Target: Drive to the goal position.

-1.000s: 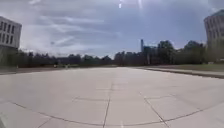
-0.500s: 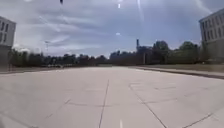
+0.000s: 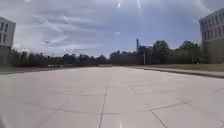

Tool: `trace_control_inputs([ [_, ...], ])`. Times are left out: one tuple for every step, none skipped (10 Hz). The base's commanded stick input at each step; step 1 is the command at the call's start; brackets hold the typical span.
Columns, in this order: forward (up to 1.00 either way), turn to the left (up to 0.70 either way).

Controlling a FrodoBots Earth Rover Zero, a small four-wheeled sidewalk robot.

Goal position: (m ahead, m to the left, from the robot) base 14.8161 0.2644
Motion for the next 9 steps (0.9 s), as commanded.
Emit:
trace_control_inputs([
  [0.5, 0.0],
  [0.5, 0.0],
  [0.5, 0.0],
  [0.5, 0.0],
  [0.5, 0.0],
  [0.5, 0.0],
  [0.5, 0.0],
  [0.5, 0.0],
  [0.5, 0.0],
])
